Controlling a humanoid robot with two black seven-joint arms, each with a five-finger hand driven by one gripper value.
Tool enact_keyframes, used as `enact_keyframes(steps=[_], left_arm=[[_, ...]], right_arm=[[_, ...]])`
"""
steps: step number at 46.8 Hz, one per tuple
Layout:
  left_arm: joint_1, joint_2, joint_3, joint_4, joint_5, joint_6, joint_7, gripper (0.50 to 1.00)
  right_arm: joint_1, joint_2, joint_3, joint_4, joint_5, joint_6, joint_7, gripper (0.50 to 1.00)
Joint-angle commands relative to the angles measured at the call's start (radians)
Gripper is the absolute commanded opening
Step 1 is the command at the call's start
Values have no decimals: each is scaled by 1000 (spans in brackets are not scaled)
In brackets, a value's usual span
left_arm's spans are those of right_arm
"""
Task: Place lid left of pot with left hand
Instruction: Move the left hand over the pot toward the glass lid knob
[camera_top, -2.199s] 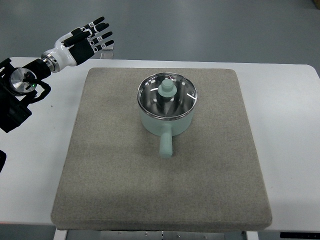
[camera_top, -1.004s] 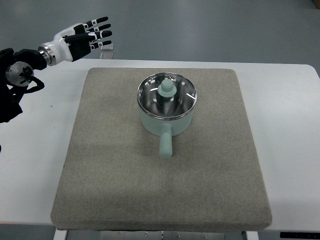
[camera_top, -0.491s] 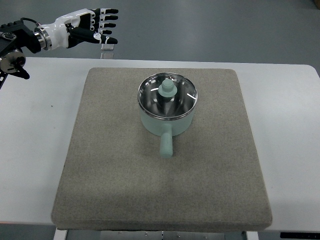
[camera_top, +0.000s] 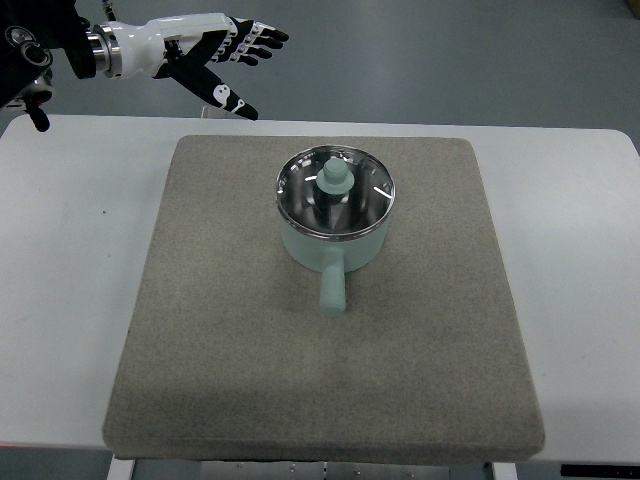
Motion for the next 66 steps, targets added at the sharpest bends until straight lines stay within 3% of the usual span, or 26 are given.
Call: enact_keyframes(steps=[1,23,30,66], left_arm=[[-25,-4,10,-26,68,0,0,996],[-198,-59,225,-175,242,0,2,996],[-197,-128,225,-165,387,0,2,996],[-206,-232,228,-146,581,0,6,994]], right_arm=[[0,0,0,0,0,0,0,921],[0,0,0,0,0,0,0,921],[0,0,0,0,0,0,0,921],[0,0,0,0,0,0,0,921]])
